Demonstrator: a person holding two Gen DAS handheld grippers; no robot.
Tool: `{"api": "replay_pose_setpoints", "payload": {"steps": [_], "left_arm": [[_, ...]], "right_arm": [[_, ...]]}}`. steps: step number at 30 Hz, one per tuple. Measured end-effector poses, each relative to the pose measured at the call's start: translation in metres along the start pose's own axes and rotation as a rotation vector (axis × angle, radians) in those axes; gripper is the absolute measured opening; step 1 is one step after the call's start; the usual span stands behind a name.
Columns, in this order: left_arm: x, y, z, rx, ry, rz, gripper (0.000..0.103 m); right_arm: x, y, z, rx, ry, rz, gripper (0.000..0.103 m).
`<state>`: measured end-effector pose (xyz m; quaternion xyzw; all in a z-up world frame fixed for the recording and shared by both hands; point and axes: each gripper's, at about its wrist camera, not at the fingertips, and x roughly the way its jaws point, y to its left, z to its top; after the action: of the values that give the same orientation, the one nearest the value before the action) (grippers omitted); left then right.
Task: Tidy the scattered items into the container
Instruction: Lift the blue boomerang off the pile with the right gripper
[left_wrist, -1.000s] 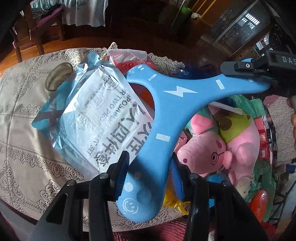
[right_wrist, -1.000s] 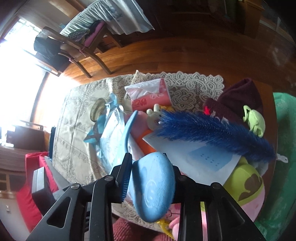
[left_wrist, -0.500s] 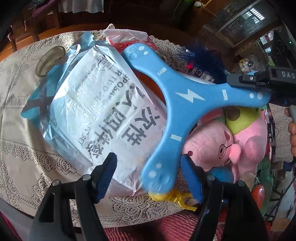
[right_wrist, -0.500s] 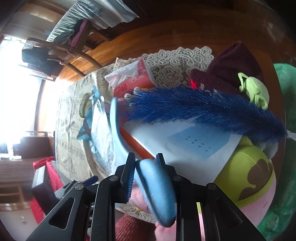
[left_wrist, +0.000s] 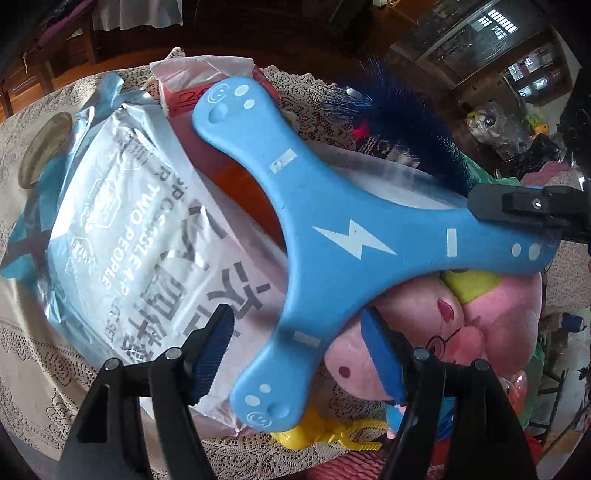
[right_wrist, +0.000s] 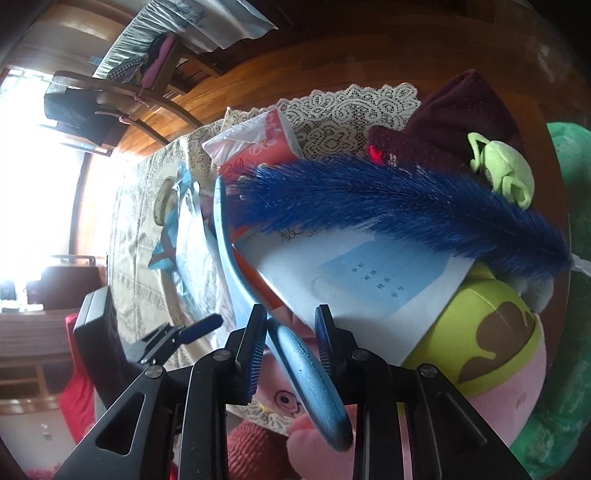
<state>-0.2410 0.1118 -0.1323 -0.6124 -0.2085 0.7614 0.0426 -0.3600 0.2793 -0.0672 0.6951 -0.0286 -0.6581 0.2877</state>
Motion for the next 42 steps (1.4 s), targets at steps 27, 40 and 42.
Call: {"api": "replay_pose_setpoints", "payload": {"steps": [27, 40, 42], "left_arm": [[-0.026, -0.009, -0.017, 0.057, -0.070, 0.107, 0.037], [-0.100, -0.006, -0.026, 0.033, -0.180, 0.138, 0.028], [-0.120, -0.008, -0.026, 0.031, -0.197, 0.135, 0.024]], "right_arm": [[-0.040, -0.002, -0.026, -0.095, -0.123, 0.089, 0.026], [-0.075, 0.058, -0.019, -0.168, -0.149, 0.178, 0.013], [-0.090, 0.079, -0.020, -0.209, -0.172, 0.200, 0.013]]}}
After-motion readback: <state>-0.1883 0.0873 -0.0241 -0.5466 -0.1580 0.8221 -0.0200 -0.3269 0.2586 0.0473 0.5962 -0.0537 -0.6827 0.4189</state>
